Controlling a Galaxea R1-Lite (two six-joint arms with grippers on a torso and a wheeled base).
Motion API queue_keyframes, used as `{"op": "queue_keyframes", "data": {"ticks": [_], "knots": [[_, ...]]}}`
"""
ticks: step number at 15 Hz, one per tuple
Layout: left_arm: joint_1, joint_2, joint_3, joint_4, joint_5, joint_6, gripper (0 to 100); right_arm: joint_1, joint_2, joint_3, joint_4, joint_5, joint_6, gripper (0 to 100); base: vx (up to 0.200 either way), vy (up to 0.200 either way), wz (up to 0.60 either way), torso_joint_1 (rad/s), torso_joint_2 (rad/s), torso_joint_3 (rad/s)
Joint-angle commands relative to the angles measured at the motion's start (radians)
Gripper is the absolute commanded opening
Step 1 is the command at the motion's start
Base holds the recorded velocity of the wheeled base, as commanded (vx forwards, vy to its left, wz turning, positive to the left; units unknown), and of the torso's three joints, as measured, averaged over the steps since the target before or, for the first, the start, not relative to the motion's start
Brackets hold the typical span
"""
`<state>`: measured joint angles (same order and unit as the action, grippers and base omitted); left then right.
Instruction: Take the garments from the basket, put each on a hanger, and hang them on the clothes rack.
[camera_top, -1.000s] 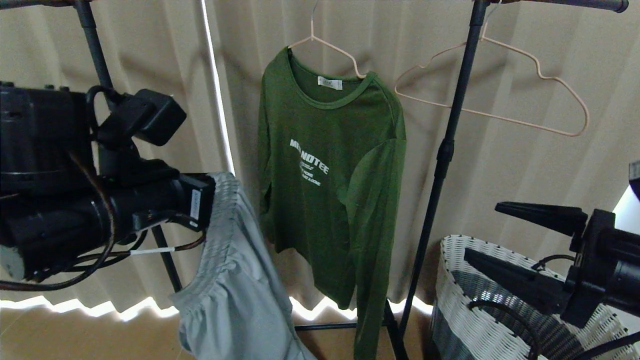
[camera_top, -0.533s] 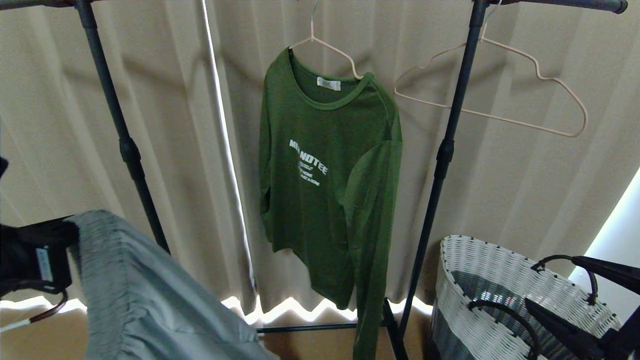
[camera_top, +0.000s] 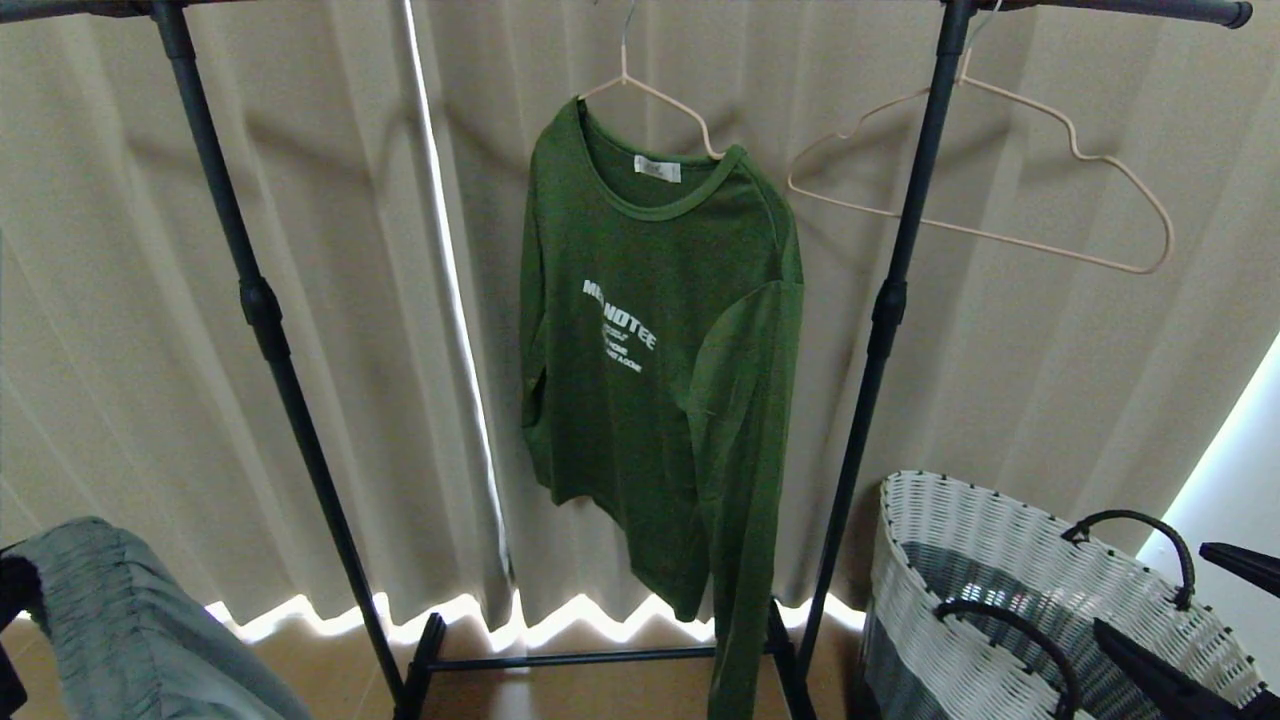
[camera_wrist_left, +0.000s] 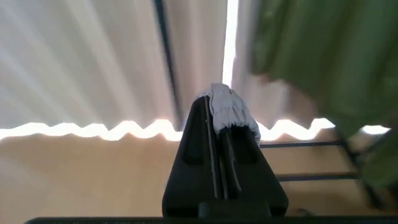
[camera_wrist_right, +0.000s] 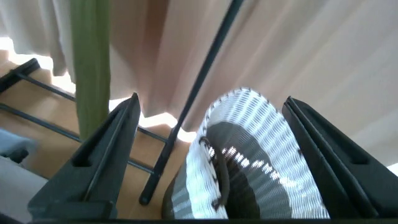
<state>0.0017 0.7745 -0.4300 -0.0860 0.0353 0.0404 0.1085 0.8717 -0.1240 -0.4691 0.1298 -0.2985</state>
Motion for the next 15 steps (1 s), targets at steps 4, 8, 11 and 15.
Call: {"op": "queue_keyframes", "data": {"ticks": [4,8,11,15], "knots": [[-0.006,-0.103,0.1,-0.014,-0.011,0.082,0,-0.023,0.001,0.076,0.006,0.002,0.002,100,0.0,0.0,0.0,0.0,0.0,0.0],[-0.034,-0.109,0.099,-0.015,-0.012,0.087,0,-0.052,-0.048,0.078,0.004,0.001,0.002,100,0.0,0.0,0.0,0.0,0.0,0.0],[-0.046,-0.106,0.099,-0.017,-0.012,0.085,0,-0.05,-0.069,0.103,0.007,0.001,-0.001,100,0.0,0.0,0.0,0.0,0.0,0.0],[-0.046,-0.095,0.114,-0.049,-0.012,0.084,0,-0.052,-0.066,0.069,0.006,0.001,0.001,100,0.0,0.0,0.0,0.0,0.0,0.0]]}}
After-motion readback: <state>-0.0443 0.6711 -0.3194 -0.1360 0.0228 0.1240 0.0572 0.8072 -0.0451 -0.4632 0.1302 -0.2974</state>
